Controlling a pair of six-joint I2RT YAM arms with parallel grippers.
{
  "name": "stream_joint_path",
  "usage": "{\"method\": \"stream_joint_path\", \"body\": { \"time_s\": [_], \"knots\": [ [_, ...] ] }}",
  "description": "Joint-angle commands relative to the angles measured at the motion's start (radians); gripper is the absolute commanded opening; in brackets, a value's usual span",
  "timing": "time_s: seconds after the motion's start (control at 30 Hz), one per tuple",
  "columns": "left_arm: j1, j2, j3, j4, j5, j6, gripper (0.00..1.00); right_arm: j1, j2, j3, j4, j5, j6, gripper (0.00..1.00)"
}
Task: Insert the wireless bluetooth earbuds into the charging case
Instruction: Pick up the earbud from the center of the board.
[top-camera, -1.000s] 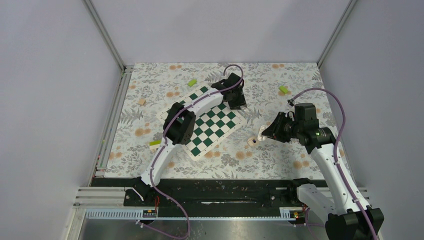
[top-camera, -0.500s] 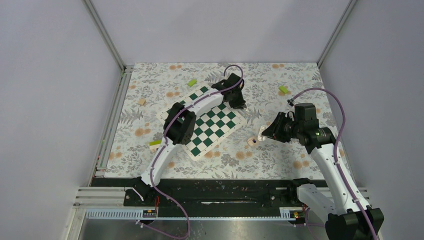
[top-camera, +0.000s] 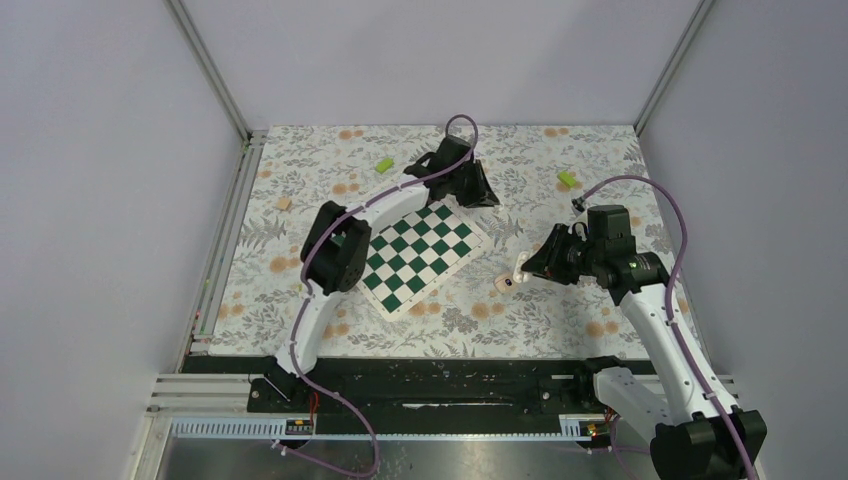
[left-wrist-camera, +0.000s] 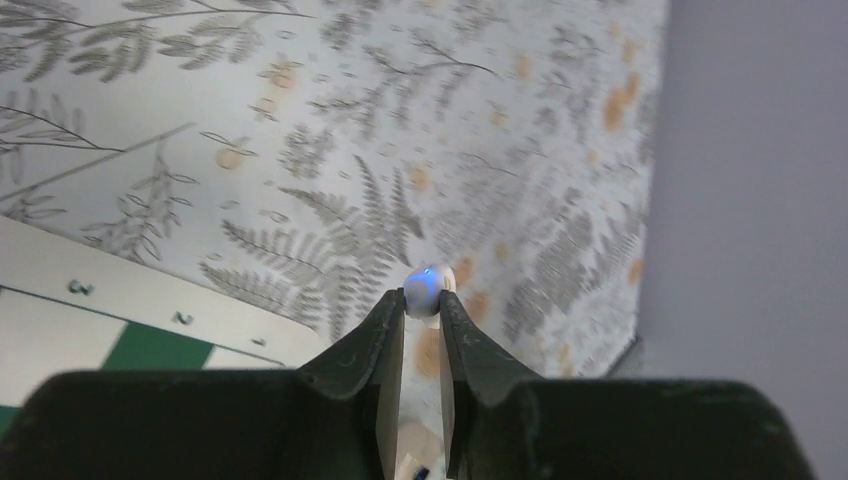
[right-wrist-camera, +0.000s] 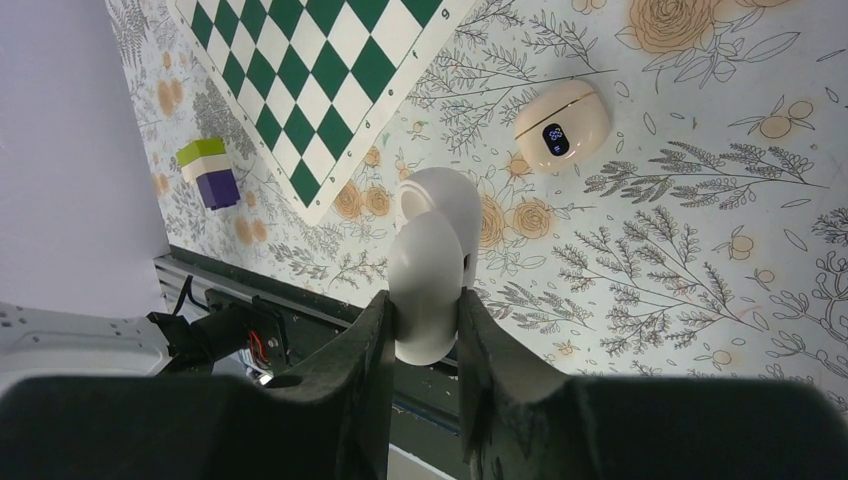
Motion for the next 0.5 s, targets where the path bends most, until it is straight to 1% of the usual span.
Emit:
{"method": "stream_joint_path", "body": {
  "time_s": [0.0, 0.07, 0.23, 0.33, 0.4, 0.47],
  "knots": [
    [0.025, -0.196, -0.160, 0.263, 0.190, 0.040, 0.00, -0.005, -0.007, 0.028, 0.027, -0.046, 0.002, 0.00],
    [0.033, -0.250, -0.208, 0.281, 0.211, 0.071, 0.00, -0.005, -0.002, 0.030, 0.036, -0.085, -0.004, 0.00],
    [0.062, -0.347, -0.232, 0.244, 0.271, 0.119, 0.00, -0.005, 0.013, 0.019, 0.109, -0.247, -0.035, 0.00],
    [0.074, -0.424, -0.270, 0.241, 0.285, 0.165, 0.00, -0.005, 0.000, 0.026, 0.123, -0.327, -0.071, 0.00],
    [0.085, -0.471, -0.305, 0.247, 0.303, 0.182, 0.00, -0.004, -0.020, 0.029, 0.124, -0.353, -0.112, 0.00],
    [0.099, -0.510, -0.334, 0.255, 0.323, 0.180, 0.00, -0.003, -0.049, 0.030, 0.115, -0.348, -0.163, 0.00]
  ]
}}
